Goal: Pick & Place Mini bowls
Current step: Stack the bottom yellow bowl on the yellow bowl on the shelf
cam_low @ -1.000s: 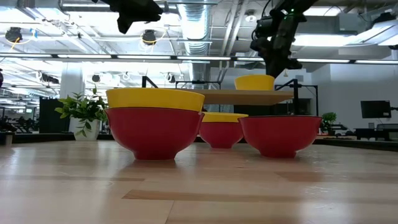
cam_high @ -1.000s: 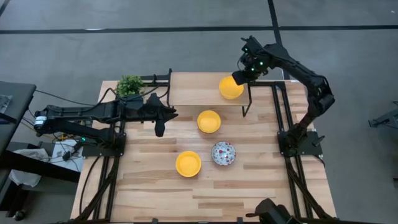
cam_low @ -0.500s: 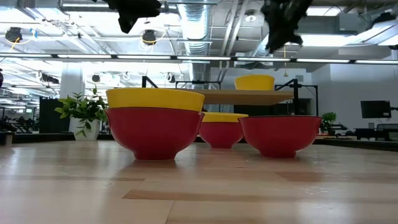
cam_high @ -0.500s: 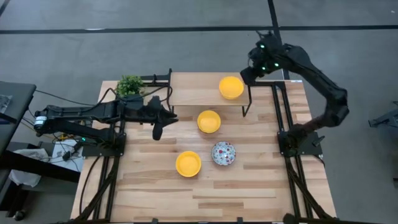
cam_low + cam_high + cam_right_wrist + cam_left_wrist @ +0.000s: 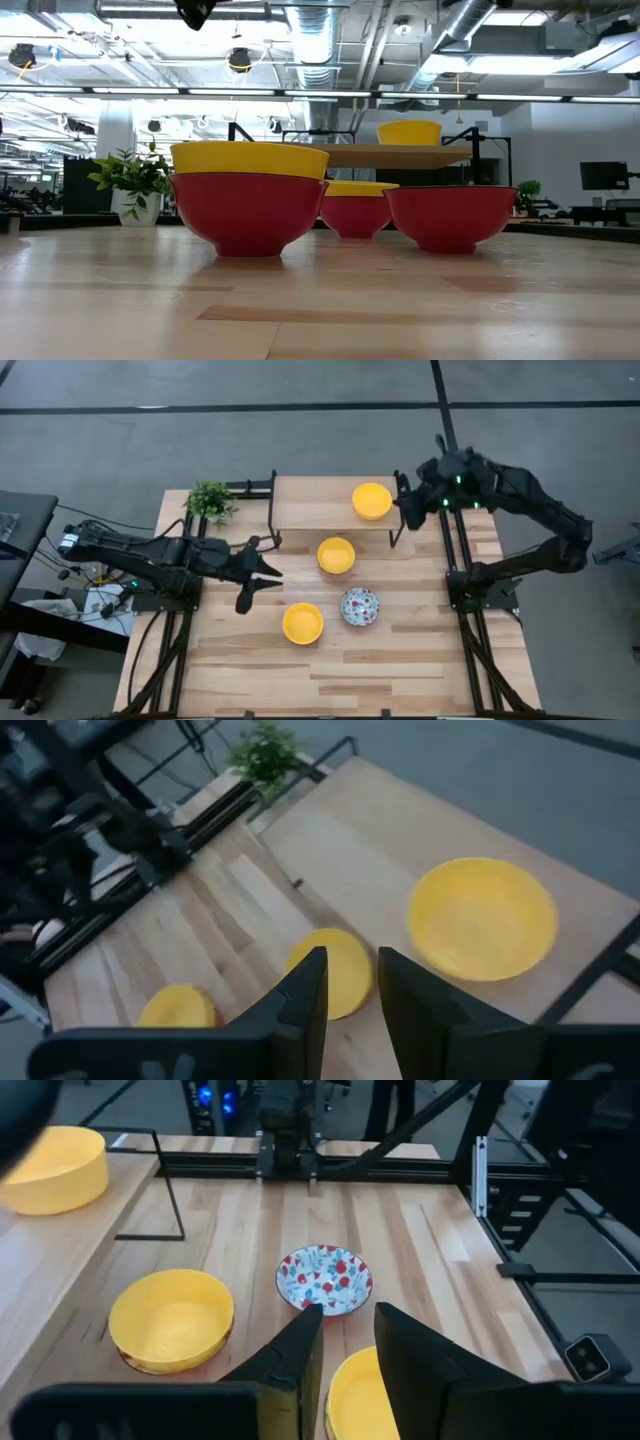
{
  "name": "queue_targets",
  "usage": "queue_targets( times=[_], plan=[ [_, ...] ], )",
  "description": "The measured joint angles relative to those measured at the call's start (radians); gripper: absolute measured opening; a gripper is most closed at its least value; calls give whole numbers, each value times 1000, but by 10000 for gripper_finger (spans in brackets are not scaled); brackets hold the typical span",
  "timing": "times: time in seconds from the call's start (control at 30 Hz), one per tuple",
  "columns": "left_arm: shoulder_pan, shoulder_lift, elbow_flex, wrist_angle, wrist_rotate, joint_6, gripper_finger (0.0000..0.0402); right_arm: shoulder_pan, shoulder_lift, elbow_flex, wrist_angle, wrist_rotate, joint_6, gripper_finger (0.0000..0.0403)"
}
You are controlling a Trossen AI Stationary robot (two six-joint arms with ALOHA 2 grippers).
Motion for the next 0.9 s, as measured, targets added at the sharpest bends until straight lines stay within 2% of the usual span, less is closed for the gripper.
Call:
queue_targets(
  times=[0.1, 0.3, 0.4, 0.53, 0.7, 0.9],
  plan=[
    [-48, 12, 0, 2, -65, -81, 92, 128, -1, 0, -2, 84, 59, 82],
    [-107, 101, 0, -6, -96, -162, 92, 343, 42, -24, -1, 217, 130, 82],
    [-109, 178, 0, -10, -113, -170, 92, 434, 70, -56, -4, 267, 110, 82],
    [-102, 286, 0, -9, -120, -227, 92, 557, 118, -107, 2, 340, 4, 82],
    [-107, 355, 0, -10, -97, -251, 92, 643, 172, -140, 1, 438, 29, 82],
    [-106, 345, 0, -10, -97, -249, 92, 672, 221, -140, 7, 432, 59, 82]
  ],
)
